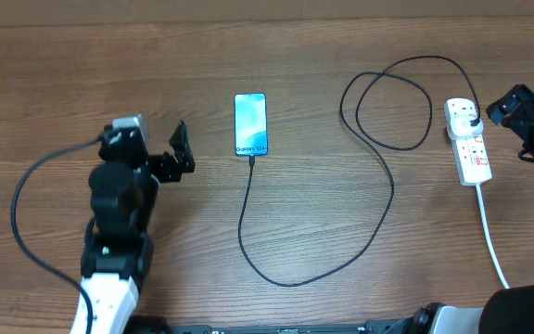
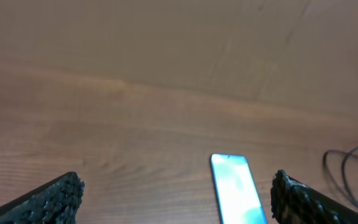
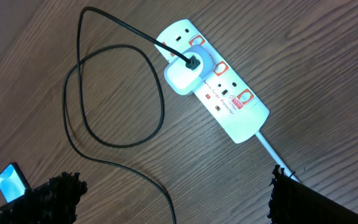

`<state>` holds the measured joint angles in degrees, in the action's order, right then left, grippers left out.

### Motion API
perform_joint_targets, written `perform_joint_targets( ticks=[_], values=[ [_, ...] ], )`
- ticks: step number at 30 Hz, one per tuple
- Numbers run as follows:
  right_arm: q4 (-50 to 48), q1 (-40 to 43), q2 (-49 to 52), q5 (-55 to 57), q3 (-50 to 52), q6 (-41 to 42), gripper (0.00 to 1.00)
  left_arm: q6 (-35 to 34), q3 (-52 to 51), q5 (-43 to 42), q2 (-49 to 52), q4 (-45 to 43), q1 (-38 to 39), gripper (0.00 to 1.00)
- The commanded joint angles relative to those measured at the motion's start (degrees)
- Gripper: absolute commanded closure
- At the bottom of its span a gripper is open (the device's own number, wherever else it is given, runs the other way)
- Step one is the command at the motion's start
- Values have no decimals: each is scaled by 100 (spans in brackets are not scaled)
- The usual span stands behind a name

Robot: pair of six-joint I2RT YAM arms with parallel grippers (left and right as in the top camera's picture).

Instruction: Plug charger to phone and switch on socket

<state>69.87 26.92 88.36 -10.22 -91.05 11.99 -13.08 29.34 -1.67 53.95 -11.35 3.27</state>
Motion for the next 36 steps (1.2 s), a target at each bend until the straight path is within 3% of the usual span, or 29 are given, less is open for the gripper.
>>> perform_joint_targets(
  ticks=[1,7,17,26,36],
  values=[
    [-17,-17,-37,11,24,22,0,83,-455,-90,-601,-393,-15,0],
    [-17,-17,-37,11,24,24,0,92,-1309,-66,-1440,-1279,-17,0],
    [-17,-17,-37,11,24,24,0,90,-2929,-63,-2448,-3475,-26,0],
    [-17,-17,-37,11,24,22,0,160,-2905,85,-2802,-2872,-26,0],
    [-17,-17,-37,11,24,24,0,247,-2907,232,-3464,-1305,-26,0]
  ],
)
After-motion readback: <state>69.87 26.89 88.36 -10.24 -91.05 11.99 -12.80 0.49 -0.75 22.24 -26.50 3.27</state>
